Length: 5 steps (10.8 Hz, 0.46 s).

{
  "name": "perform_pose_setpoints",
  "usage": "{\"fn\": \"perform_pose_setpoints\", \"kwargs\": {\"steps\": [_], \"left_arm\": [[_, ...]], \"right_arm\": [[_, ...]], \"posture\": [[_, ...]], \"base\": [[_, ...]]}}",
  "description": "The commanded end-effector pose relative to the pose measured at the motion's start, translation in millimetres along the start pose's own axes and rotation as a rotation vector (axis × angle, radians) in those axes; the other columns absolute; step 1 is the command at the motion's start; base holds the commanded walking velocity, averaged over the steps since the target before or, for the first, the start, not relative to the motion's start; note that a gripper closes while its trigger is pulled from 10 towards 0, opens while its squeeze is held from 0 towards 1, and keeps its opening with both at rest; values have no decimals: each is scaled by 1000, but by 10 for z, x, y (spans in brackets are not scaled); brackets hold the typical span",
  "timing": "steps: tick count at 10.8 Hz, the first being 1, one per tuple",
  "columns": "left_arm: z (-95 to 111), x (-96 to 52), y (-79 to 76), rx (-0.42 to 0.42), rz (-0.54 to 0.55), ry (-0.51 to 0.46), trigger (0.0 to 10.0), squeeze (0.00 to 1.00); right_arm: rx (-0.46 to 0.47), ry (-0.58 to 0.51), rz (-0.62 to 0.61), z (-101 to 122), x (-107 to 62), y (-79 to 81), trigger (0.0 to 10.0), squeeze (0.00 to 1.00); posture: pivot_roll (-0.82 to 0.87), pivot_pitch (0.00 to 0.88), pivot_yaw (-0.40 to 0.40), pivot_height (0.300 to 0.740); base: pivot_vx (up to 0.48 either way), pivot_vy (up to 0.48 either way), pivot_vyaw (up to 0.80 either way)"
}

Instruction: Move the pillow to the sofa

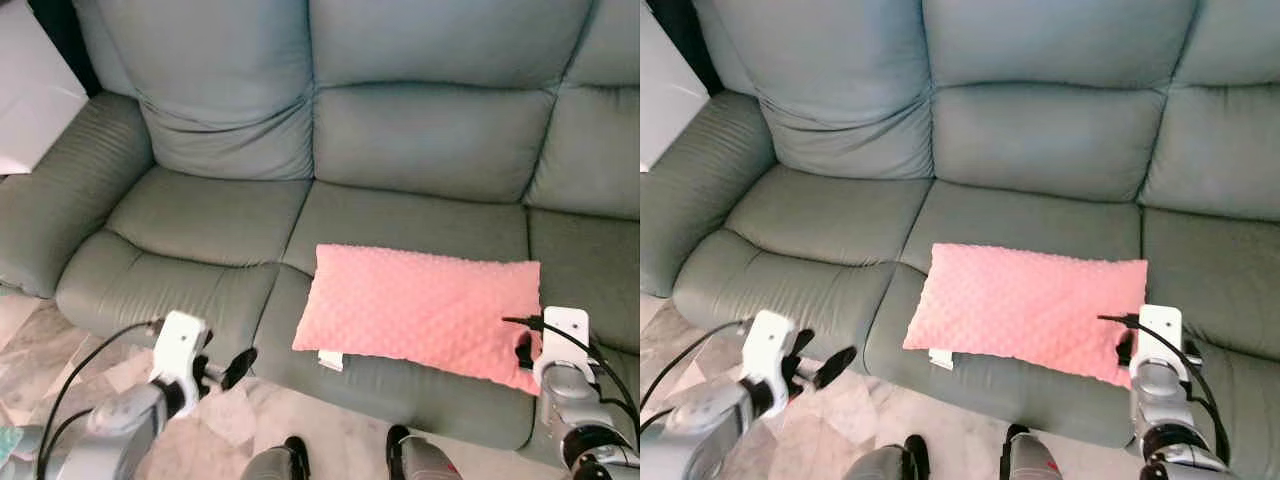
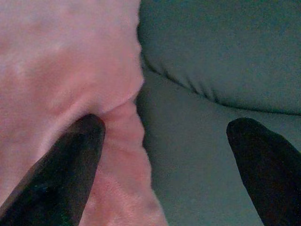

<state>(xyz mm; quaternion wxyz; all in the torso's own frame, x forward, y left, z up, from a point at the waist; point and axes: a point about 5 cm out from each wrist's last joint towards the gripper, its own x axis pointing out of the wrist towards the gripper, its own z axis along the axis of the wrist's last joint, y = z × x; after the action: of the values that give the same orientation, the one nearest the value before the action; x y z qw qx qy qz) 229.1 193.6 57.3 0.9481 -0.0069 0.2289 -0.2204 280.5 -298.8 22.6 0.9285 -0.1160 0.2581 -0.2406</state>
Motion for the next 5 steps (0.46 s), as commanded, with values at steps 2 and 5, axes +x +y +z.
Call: {"fn": "perform_pose_setpoints", "kwargs": {"steps": [2, 5], "left_arm": [[-41, -109, 64, 0, 22, 27, 10000, 0], [-10, -125, 91, 3, 30, 33, 10000, 0]], "right_arm": [[71, 49, 71, -98, -40, 150, 10000, 0], [148, 53, 186, -28, -72, 399, 10000, 0]], "posture": [[84, 305, 182, 740], [91, 317, 186, 740]], "base": [[0, 0, 0], [0, 0, 0]]}}
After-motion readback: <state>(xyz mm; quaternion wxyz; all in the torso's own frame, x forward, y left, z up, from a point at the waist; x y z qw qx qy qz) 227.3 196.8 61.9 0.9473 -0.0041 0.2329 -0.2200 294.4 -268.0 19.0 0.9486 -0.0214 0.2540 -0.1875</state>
